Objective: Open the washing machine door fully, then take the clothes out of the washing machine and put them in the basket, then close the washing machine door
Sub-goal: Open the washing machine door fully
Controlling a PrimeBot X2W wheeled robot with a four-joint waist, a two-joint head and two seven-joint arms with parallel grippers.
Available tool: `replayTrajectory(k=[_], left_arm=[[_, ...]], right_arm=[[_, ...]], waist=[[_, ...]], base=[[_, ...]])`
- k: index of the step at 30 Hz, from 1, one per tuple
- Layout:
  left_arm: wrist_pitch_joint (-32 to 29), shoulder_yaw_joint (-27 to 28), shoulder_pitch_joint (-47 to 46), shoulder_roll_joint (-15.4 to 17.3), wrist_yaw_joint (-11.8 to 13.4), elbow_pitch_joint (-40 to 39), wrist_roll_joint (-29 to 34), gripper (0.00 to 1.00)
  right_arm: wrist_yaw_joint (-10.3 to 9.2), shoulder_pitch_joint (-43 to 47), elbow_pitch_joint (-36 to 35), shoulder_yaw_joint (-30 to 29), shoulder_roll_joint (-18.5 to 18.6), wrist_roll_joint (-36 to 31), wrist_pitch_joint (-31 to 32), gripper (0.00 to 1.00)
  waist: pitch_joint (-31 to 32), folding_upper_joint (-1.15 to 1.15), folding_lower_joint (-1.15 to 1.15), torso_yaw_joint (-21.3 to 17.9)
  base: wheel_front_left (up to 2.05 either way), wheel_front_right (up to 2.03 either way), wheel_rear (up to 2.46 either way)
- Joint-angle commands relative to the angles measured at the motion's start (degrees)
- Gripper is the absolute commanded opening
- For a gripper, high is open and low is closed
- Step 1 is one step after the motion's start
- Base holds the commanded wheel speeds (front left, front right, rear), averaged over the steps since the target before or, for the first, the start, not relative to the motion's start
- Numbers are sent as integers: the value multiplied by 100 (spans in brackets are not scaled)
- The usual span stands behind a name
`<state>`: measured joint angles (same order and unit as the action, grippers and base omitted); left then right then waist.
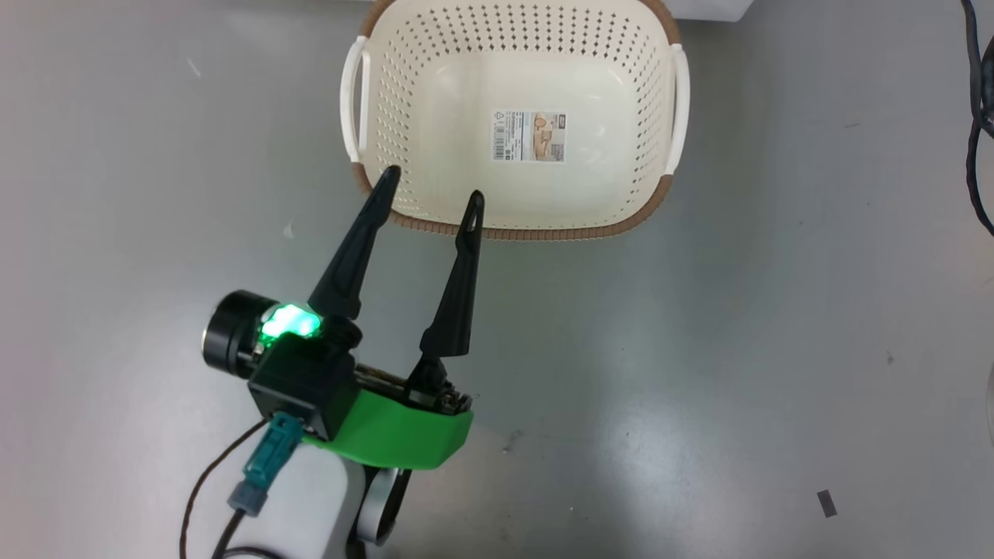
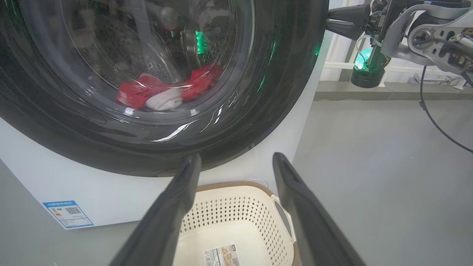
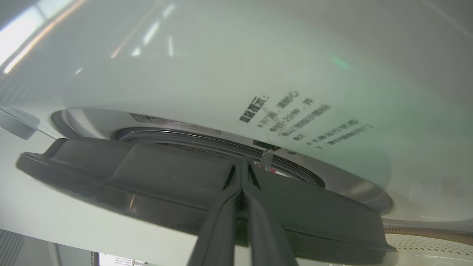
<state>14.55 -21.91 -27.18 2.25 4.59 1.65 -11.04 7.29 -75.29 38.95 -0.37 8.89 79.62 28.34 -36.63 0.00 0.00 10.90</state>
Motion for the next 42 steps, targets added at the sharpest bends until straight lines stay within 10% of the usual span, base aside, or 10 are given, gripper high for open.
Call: replayTrajectory(k=[1,42], left_arm=[[44,133,-11,85,26,-179,37,100],[45,256,95,67,24,47,-56,100]], right_arm=[[20,-116,-149,52,-129,35,48,0],[20,676,-218,443,-422,338,852,0]], waist=[[-32,0,0,26],[535,0,0,-8]], base=[[0,0,0],[0,0,0]])
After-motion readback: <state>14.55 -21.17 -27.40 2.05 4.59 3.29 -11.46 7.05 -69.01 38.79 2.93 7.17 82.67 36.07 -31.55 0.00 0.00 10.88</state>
